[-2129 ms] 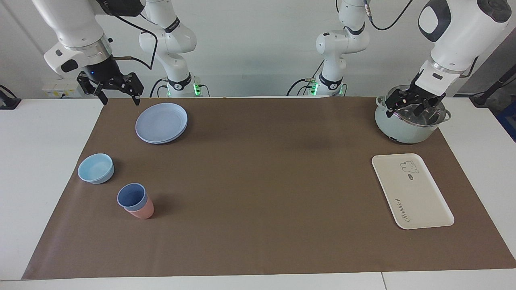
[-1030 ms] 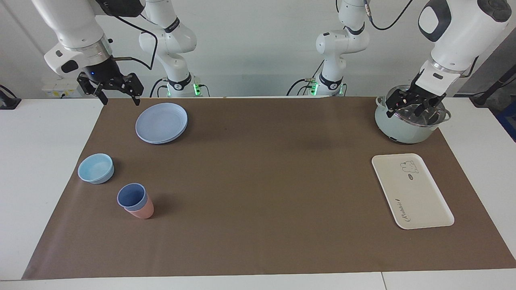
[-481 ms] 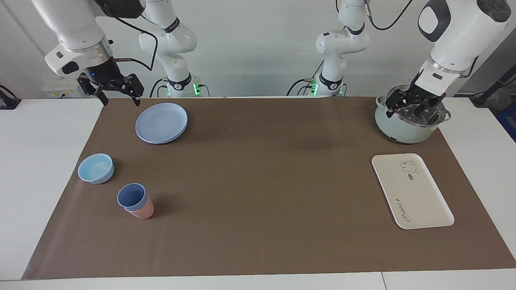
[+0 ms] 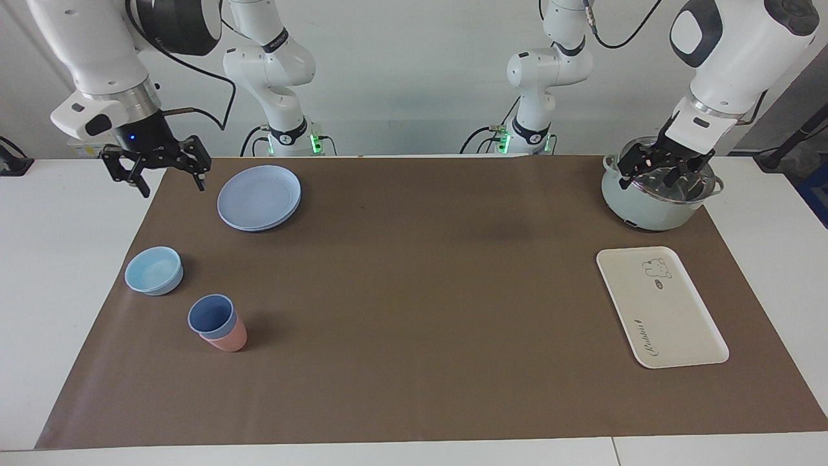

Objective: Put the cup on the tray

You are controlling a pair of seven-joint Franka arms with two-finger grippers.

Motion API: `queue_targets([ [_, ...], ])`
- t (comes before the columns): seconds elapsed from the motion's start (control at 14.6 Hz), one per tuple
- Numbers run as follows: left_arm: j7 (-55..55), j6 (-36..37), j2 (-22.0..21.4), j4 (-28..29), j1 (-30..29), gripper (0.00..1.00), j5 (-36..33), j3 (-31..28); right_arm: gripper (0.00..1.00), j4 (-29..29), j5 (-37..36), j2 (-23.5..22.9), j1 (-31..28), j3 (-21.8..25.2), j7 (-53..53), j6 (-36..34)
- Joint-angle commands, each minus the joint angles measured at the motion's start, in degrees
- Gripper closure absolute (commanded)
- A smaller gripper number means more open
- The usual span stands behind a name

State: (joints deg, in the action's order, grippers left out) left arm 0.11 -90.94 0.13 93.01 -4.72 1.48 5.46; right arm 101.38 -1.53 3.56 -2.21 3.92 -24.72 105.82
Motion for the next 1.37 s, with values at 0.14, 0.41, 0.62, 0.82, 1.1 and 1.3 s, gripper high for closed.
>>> queue_targets([
  [0.14, 0.07, -1.52, -1.8, 2.0, 0.59, 0.0, 0.71, -0.53, 0.0, 6.9, 4.22, -1.88, -4.28, -0.22, -30.04, 15.44],
  [0.41, -0.11, -3.01, -1.71, 2.09, 0.67, 0.0, 0.71, -0.45, 0.0, 6.82, 23.96, -11.1, -10.26, -0.22, -64.93, 23.02],
  [0.62, -0.02, -2.84, -1.62, 1.65, 2.25, 0.0, 0.71, -0.53, 0.0, 6.29, 37.27, -15.77, -12.2, -0.31, -75.02, 22.42],
  [0.82, 0.24, -2.05, -1.8, 1.65, 3.22, 0.0, 0.71, -0.53, 0.0, 6.11, 51.94, -19.55, -13.96, -0.49, -78.19, 18.21],
  [1.1, 0.24, -2.57, -1.71, 1.56, 4.36, 0.0, 0.71, -0.45, 0.0, 1.19, 63.98, -28.34, -16.33, -0.93, -86.97, 11.79],
  [1.3, 0.33, -2.4, -1.8, 1.65, 4.36, 0.0, 0.71, -0.53, 0.0, 0.75, 67.78, -29.84, -15.99, -1.54, -87.42, 11.61],
])
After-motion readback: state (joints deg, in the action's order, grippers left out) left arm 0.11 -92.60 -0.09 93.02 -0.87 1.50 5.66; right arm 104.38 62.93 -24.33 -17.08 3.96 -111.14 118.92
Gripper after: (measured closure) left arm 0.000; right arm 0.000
